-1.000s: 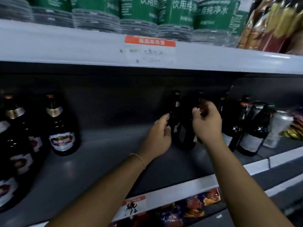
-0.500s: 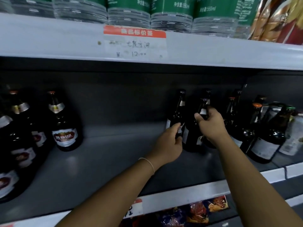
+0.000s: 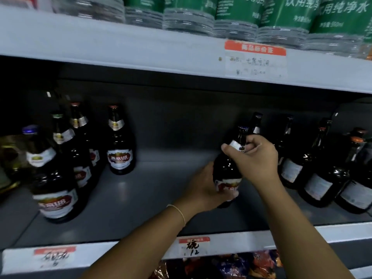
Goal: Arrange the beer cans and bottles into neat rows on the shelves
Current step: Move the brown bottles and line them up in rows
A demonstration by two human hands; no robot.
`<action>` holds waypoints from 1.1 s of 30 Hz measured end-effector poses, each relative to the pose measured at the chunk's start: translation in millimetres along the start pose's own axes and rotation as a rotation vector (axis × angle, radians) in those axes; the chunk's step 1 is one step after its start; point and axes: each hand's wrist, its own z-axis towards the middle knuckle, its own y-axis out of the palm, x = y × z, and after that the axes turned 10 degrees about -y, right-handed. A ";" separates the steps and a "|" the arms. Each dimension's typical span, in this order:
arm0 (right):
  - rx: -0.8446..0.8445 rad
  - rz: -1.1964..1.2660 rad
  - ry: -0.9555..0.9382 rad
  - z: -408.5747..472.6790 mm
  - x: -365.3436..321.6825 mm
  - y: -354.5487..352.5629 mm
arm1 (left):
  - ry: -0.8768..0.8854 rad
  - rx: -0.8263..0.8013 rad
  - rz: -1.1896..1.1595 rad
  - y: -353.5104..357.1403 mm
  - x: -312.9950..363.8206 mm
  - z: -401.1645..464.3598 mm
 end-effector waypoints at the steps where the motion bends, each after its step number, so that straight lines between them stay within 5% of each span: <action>1: -0.020 0.005 -0.007 -5.0 -11.6 7.9 | -0.019 0.016 -0.018 -9.9 -5.8 -6.3; 12: -0.160 0.057 -0.060 -47.9 -107.2 107.9 | -0.115 0.302 -0.111 -112.6 -71.3 -58.8; 28: -0.213 0.098 -0.189 -84.8 -137.1 187.6 | -0.127 0.404 -0.394 -160.1 -123.6 -70.4; 33: -0.387 0.146 -0.168 -84.7 -127.8 188.5 | -0.116 0.429 -0.395 -167.8 -124.9 -70.9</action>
